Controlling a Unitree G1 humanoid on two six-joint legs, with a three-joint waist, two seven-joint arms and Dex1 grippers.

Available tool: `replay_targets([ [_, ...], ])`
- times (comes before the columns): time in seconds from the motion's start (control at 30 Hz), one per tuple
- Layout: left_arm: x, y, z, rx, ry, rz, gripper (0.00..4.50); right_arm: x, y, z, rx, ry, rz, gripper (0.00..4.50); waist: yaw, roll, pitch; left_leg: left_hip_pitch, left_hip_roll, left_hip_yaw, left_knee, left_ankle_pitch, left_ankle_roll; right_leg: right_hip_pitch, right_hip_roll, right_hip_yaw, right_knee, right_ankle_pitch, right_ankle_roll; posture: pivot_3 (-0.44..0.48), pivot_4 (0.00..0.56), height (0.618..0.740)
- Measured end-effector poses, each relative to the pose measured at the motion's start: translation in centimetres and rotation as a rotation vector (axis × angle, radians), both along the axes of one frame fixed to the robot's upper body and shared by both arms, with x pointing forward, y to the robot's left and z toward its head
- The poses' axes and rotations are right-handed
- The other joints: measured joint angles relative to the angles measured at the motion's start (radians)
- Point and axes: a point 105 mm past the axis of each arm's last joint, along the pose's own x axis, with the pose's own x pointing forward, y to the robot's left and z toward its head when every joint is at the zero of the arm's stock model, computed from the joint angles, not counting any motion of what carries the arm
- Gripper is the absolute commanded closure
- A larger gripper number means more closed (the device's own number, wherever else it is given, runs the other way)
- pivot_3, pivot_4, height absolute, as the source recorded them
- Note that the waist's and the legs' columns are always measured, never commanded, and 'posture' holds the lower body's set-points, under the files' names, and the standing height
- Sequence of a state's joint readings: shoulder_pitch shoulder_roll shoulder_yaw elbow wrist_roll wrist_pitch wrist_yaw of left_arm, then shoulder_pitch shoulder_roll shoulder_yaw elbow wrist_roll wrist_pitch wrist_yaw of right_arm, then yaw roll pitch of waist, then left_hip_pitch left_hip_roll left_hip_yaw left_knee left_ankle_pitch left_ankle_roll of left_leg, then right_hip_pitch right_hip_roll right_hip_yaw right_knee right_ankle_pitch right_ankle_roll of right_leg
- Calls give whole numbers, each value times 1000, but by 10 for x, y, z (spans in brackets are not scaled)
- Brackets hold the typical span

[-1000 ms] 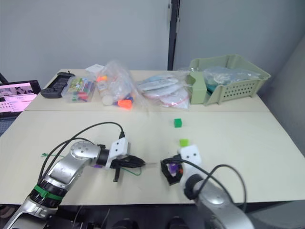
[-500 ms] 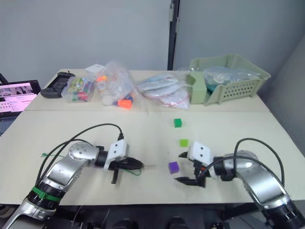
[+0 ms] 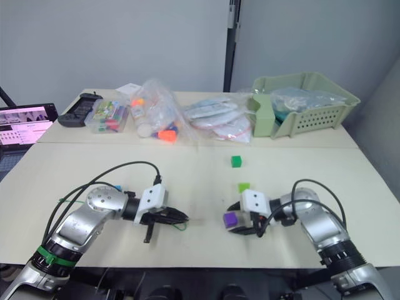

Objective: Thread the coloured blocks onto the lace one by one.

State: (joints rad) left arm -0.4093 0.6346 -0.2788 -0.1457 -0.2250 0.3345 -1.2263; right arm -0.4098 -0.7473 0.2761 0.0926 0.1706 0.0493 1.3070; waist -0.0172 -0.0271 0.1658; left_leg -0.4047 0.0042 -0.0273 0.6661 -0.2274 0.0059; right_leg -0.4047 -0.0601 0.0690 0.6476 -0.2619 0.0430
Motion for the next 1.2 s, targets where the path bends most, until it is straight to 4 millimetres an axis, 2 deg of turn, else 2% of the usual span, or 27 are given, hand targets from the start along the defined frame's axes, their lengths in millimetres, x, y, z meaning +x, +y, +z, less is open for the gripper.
replay_targets([
  [0.07,0,0,0,1,1,1,4500,1,0,0,4,0,-1,3279,1,0,0,0,0,0,0,0,0,0,0,0,0,0,0,0,150,740],
  [0.1,-1,-1,1,4,2,-1,4500,1,0,0,5,-1,-3,3335,1,0,0,0,0,0,0,0,0,0,0,0,0,0,0,0,150,740],
  [0.43,5,-25,-6,88,-51,2,4500,-2,13,2,18,13,-42,3335,3,0,0,0,-1,0,1,0,0,0,0,0,0,0,0,0,150,740],
  [1.2,6,-32,-4,101,-45,8,4500,-3,22,0,29,69,-90,3335,-1,0,0,1,-1,0,1,0,0,0,1,0,1,0,0,0,150,740],
])
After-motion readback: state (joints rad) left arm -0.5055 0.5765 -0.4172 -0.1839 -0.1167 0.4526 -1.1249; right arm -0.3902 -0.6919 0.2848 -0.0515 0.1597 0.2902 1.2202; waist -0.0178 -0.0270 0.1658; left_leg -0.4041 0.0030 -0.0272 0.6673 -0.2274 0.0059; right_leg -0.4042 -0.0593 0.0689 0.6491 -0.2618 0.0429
